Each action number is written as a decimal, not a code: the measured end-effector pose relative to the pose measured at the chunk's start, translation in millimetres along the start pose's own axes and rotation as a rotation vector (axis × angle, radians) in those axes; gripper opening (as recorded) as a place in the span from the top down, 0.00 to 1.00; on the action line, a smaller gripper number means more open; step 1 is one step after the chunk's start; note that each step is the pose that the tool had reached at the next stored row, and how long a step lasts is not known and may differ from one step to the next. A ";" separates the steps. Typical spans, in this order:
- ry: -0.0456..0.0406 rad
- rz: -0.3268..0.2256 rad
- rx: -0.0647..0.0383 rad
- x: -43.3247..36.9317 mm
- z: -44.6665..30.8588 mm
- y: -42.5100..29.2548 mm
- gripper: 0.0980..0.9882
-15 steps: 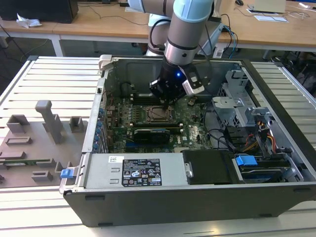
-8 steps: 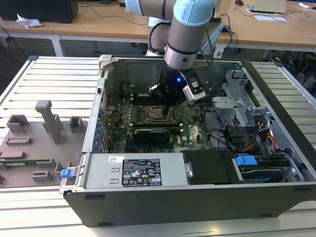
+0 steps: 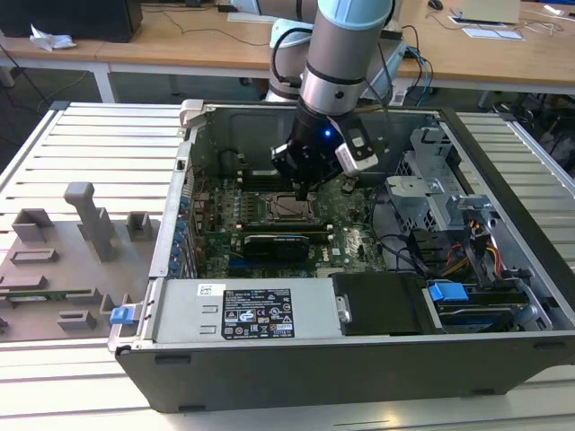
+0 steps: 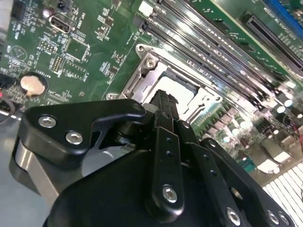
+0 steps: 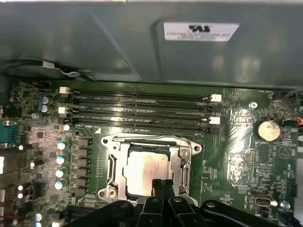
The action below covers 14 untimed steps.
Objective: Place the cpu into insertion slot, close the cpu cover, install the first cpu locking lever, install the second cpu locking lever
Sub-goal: 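Install the first cpu locking lever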
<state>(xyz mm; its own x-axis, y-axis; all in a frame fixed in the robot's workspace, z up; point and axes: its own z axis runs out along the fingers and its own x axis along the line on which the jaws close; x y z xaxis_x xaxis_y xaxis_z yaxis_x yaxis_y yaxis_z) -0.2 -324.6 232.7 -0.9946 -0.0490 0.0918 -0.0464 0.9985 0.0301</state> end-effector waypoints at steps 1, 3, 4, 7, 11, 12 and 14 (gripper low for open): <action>0.0001 0.000 0.000 0.3 -3.7 0.1 0.99; 0.0000 0.000 0.000 0.8 -8.5 0.2 0.99; 0.0000 0.000 0.000 1.1 -11.6 0.3 0.99; 0.0000 0.000 0.000 1.5 -16.7 0.5 0.99; 0.0000 0.000 0.000 3.0 -33.0 1.0 0.99; 0.0000 0.000 0.000 3.4 -36.9 1.1 0.99; 0.0000 0.000 0.000 4.0 -43.0 1.3 0.99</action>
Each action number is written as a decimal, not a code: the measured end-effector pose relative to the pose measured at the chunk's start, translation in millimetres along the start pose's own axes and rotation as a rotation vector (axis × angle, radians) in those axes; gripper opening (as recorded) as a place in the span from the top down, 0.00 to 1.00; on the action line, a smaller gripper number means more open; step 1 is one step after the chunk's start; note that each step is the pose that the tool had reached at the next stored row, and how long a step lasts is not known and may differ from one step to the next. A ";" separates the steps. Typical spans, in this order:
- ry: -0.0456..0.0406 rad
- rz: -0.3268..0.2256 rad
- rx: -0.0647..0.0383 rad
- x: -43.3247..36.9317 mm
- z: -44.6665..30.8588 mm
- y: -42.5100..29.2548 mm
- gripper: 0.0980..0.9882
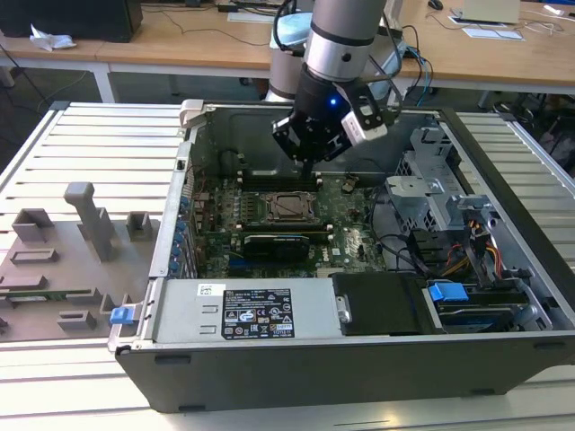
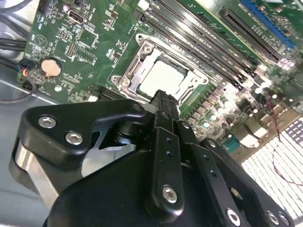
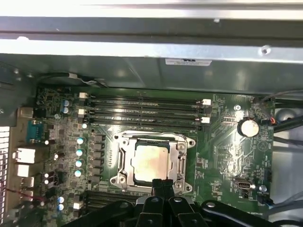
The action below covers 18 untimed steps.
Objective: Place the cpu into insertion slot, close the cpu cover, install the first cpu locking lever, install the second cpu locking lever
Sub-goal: 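Install the first cpu locking lever, then install the second cpu locking lever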
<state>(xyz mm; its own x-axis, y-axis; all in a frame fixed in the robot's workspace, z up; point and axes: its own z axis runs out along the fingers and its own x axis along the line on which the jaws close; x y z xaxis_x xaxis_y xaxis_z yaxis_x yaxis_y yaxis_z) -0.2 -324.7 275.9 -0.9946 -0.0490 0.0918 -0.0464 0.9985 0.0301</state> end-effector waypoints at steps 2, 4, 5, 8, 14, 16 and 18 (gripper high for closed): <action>0.0000 0.000 0.000 0.5 -6.2 0.2 0.99; -0.0002 0.000 0.000 0.5 -6.1 0.2 0.99; -0.0001 0.000 0.000 0.5 -6.2 0.2 0.99; 0.0000 0.000 0.000 0.5 -6.3 0.2 0.99; 0.0000 0.000 0.000 0.6 -6.4 0.2 0.99; -0.0038 0.000 0.000 0.6 -6.5 0.2 0.99; -0.0758 -0.002 0.004 0.6 -6.0 0.2 0.99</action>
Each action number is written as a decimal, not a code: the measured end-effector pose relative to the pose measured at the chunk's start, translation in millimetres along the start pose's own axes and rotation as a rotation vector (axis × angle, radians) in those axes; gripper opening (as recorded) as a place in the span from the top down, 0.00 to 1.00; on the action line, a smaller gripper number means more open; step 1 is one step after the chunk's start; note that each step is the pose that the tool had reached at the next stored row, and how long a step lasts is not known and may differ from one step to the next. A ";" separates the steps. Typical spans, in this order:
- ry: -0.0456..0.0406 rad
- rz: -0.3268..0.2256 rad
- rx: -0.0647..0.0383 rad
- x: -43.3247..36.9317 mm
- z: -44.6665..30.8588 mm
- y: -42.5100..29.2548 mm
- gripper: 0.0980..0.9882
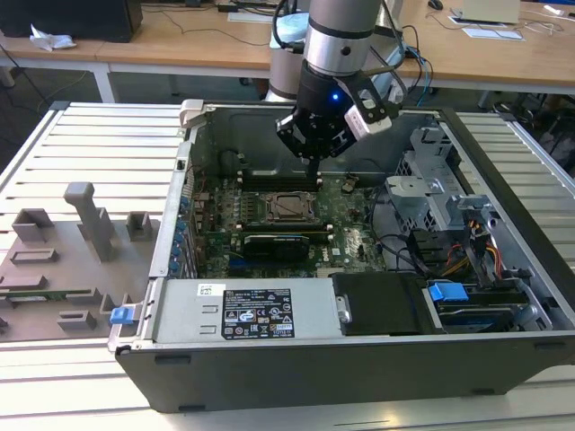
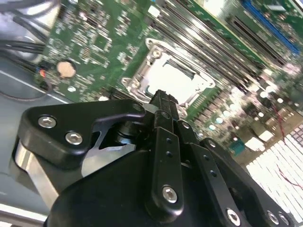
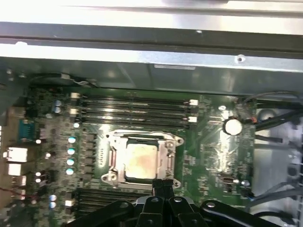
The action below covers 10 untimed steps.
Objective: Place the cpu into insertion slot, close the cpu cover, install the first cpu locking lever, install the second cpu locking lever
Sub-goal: 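Install the second cpu locking lever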
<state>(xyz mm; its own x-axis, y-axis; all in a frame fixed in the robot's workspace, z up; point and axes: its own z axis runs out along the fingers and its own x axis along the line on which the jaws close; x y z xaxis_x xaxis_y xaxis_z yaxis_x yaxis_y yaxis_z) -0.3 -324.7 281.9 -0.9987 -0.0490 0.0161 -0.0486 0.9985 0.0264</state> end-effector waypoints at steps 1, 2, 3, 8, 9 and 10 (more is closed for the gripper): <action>-0.0203 0.000 0.001 0.1 0.1 0.0 0.99; -0.0371 -0.001 0.002 0.1 0.2 0.0 0.99; -0.0430 -0.001 0.002 0.0 0.3 0.0 0.99; -0.0456 -0.001 0.002 2.0 -0.1 -22.7 0.99; -0.0457 -0.001 0.001 3.2 0.7 -31.4 0.99; -0.0459 -0.001 -0.003 5.8 3.0 -38.9 0.99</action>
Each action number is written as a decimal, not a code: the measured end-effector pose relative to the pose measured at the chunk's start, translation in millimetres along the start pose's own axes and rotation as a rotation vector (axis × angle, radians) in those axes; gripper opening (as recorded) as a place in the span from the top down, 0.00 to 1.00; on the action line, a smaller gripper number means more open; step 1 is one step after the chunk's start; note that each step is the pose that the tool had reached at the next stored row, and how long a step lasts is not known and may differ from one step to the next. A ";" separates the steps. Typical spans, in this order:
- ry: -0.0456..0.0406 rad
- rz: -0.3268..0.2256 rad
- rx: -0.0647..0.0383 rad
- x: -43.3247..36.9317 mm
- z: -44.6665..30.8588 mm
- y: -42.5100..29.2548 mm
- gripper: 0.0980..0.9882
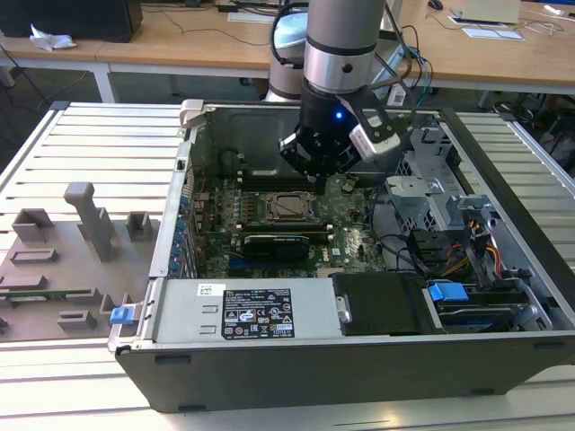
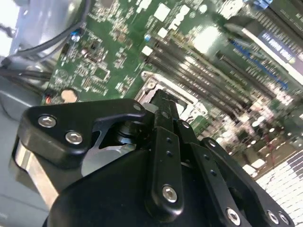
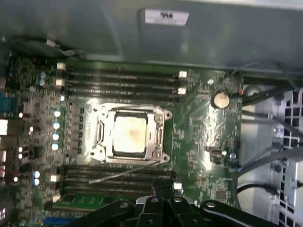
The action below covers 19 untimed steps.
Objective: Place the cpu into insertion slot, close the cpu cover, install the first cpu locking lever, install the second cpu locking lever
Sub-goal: 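Install the second cpu locking lever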
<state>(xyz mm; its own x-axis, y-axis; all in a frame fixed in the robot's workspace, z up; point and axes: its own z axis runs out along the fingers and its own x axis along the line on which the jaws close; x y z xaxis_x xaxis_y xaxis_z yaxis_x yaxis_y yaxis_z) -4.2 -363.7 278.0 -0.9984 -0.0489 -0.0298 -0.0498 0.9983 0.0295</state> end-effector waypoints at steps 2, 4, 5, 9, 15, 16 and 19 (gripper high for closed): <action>-0.0001 0.000 -0.003 4.4 4.3 -8.4 0.99; -0.0001 0.000 -0.003 10.7 11.3 -13.1 0.99; -0.0001 0.000 -0.003 14.2 12.9 -13.2 0.99; -0.0007 0.001 -0.018 34.7 17.6 -12.3 0.99; -0.0026 0.002 -0.054 45.8 21.6 -11.5 0.99; -0.0032 0.002 -0.066 46.1 21.8 -11.4 0.99; -0.0044 0.002 -0.088 53.7 25.3 -11.1 0.99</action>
<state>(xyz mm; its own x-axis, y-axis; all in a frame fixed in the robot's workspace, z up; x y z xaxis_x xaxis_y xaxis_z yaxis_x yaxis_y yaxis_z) -56.6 -376.6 250.8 -0.9984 -0.0462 -0.0340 -0.0499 0.9918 0.1175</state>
